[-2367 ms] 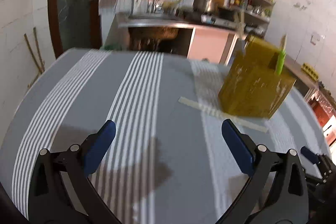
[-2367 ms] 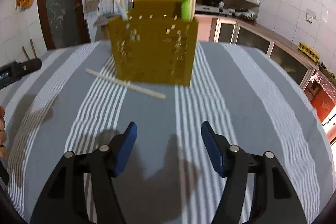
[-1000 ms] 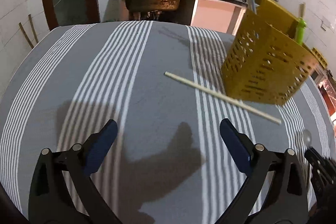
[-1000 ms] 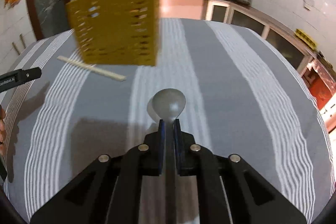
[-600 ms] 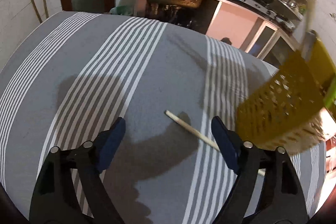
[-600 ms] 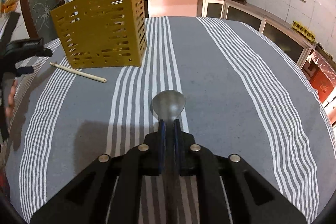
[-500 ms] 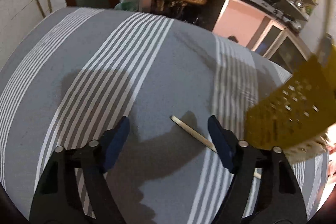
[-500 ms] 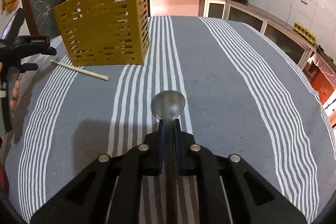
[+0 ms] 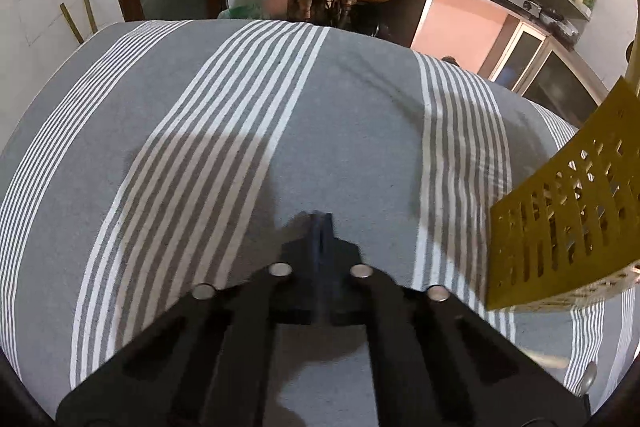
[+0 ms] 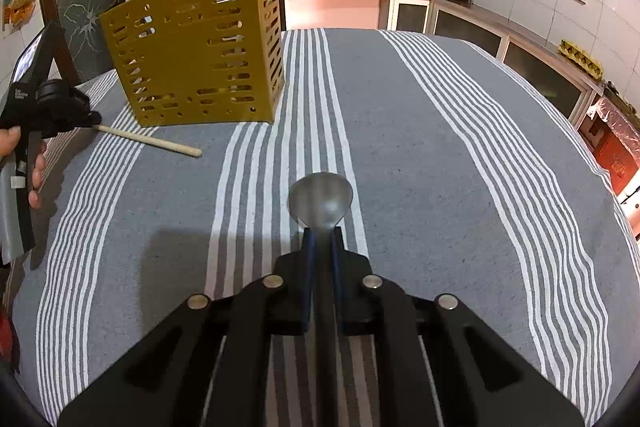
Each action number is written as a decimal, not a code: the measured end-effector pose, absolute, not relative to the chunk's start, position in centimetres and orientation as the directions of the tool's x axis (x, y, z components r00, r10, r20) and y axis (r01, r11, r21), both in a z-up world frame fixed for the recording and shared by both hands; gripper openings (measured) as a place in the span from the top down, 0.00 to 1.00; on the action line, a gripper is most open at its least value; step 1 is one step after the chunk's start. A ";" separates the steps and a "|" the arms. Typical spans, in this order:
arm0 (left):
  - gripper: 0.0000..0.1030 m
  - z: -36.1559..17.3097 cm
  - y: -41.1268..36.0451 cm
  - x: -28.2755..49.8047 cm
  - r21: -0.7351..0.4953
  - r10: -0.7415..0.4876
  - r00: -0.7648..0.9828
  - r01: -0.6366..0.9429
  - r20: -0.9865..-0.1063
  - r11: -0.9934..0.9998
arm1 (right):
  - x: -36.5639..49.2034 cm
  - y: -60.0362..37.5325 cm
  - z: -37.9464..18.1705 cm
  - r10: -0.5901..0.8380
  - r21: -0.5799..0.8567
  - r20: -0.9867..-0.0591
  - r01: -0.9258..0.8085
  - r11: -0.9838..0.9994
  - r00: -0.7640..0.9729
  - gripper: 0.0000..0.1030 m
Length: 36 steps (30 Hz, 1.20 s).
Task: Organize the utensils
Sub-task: 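Move the open left tool over the loose wooden chopstick on the cloth, then close the left tool on the end of the wooden chopstick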
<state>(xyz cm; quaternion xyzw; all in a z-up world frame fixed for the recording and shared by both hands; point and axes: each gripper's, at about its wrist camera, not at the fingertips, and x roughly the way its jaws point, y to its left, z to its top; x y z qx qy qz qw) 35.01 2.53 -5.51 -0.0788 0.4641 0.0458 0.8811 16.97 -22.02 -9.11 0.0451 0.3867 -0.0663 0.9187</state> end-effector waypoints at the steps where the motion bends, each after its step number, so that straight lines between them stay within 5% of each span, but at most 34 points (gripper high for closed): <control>1: 1.00 -5.6 2.7 34.8 -0.097 0.000 0.566 -0.142 -0.824 0.985 | 17.0 -22.1 -9.1 -0.087 0.032 -0.717 0.157 0.987 0.692 0.91; 17: 1.00 -5.3 4.0 26.1 0.003 -0.078 0.599 0.134 -0.797 0.991 | 16.5 -21.6 -9.1 -0.078 0.044 -0.712 0.156 0.987 0.697 0.91; 19: 0.86 -5.0 3.9 25.8 0.033 -0.089 0.628 0.181 -0.773 0.983 | 16.4 -21.6 -9.1 -0.074 0.054 -0.711 0.159 0.986 0.700 0.91; 21: 0.45 -4.8 3.9 25.6 0.103 -0.073 0.678 0.216 -0.731 0.971 | 16.3 -21.8 -9.1 -0.071 0.063 -0.709 0.164 0.984 0.702 0.91; 22: 0.41 -4.7 3.9 25.4 0.122 -0.073 0.698 0.226 -0.712 0.967 | 16.3 -21.9 -9.1 -0.070 0.068 -0.709 0.166 0.984 0.702 0.91; 33: 0.40 -5.4 1.7 29.8 0.082 -0.271 0.604 0.491 -0.749 0.867 | 16.8 -22.5 -9.3 -0.044 0.094 -0.715 0.158 0.983 0.697 0.91; 36: 0.51 -5.5 0.6 30.7 0.041 -0.340 0.553 0.563 -0.761 0.825 | 16.9 -22.7 -9.5 -0.036 0.101 -0.718 0.155 0.983 0.695 0.91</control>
